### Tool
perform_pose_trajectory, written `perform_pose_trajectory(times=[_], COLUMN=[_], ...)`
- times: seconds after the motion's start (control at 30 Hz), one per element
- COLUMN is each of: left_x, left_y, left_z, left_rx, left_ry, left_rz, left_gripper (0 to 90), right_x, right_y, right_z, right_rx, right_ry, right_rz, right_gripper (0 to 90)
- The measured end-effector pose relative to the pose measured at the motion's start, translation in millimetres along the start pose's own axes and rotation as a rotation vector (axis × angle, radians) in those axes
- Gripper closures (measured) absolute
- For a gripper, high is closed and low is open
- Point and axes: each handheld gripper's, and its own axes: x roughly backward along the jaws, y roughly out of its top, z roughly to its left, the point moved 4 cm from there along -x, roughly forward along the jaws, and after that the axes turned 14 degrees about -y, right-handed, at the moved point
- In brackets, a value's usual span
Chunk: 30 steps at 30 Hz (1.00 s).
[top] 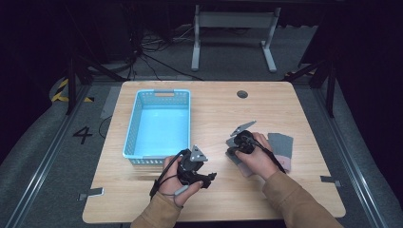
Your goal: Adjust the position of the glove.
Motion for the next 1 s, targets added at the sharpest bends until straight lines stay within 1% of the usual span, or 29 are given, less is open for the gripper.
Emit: perform_pose_trajectory(times=[0.17,0.27,0.5,0.73,0.87,1.0], left_x=[-0.2,-1.2,-1.6,-3.4,-5.4,-6.1], left_y=[1.1,1.6,2.8,5.9,7.5,9.1], left_z=[-0.2,-0.5,-0.1,-0.1,-0.9,-1.2], left_rx=[-0.004,-0.006,-0.008,-0.014,-0.022,-0.022], left_ry=[0.000,-0.002,-0.006,-0.008,-0.014,-0.017], left_rz=[0.000,0.001,0.005,0.002,0.010,0.001], left_gripper=[36.8,36.8,36.8,36.8,36.8,36.8], right_x=[6.6,12.0,23.0,31.4,34.9,37.5], right_y=[-6.7,-12.2,-23.5,-34.4,-38.7,-42.6], right_z=[13.8,23.5,40.0,48.2,50.5,51.5], right_rx=[0.034,0.053,0.094,0.108,0.112,0.114], right_ry=[0.043,0.097,0.147,0.178,0.184,0.190], right_rz=[-0.001,0.009,0.029,0.041,0.058,0.067], right_gripper=[90.0,90.0,90.0,90.0,90.0,90.0])
